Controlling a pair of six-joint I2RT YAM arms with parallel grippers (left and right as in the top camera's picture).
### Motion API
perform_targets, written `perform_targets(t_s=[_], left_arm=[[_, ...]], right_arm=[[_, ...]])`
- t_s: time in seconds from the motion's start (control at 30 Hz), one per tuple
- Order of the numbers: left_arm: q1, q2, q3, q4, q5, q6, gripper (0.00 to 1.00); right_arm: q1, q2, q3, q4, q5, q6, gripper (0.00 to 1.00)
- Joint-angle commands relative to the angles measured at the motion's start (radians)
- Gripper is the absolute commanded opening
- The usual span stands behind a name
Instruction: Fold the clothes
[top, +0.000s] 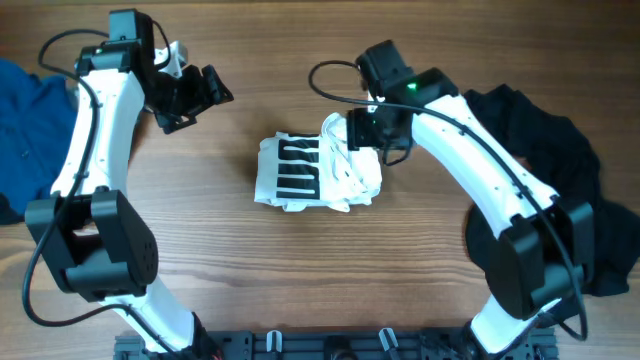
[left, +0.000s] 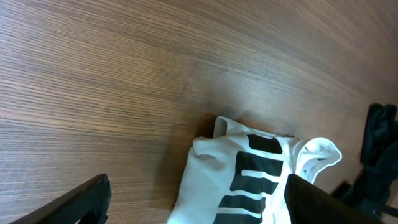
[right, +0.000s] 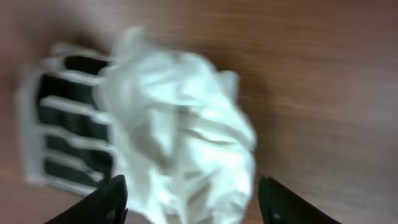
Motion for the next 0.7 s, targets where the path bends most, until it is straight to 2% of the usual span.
perform_targets(t_s=[0.0, 0.17, 0.23, 0.33, 0.4, 0.43, 0.47, 0.5, 0.57, 0.67], left_arm=[[-0.018, 0.006, -0.010, -0.001, -0.028, 0.026, 0.90], [-0.019, 0.006, -0.010, -0.015, -0.027, 0.026, 0.90], [-0.019, 0.006, -0.010, -0.023, -0.027, 0.026, 0.90], [-0.019, 0.006, -0.010, -0.039, -0.027, 0.026, 0.90], [-0.019, 0.006, -0.010, -0.043, -0.027, 0.026, 0.90], [-0.019, 0.006, -0.010, -0.043, -0.027, 0.026, 0.90], [-0.019, 0.006, -0.010, -0.043, -0.027, 0.026, 0.90], [-0.019, 0.006, -0.010, -0.042, -0.027, 0.026, 0.90], [-0.019, 0.006, -0.010, -0.043, -0.027, 0.026, 0.90], [-0.019, 0.006, -0.010, -0.043, -0.027, 0.026, 0.90]], right_arm=[[0.055, 0.014, 0.008, 0.006, -0.182, -0.169, 0.65], [0.118, 0.090, -0.041, 0.099, -0.058, -0.092, 0.65], [0.119, 0.127, -0.048, 0.171, -0.037, -0.081, 0.62], [0.118, 0.178, -0.050, 0.201, 0.094, 0.028, 0.59], [0.118, 0.189, -0.049, 0.197, 0.140, 0.059, 0.38], [0.118, 0.188, -0.049, 0.194, 0.149, 0.059, 0.22], [0.118, 0.184, -0.049, 0.190, 0.157, 0.063, 0.12], [0.118, 0.179, -0.048, 0.179, 0.174, 0.075, 0.07], [0.113, 0.167, -0.048, 0.129, 0.261, 0.155, 0.04], [0.072, 0.157, -0.048, 0.013, 0.375, 0.282, 0.06]])
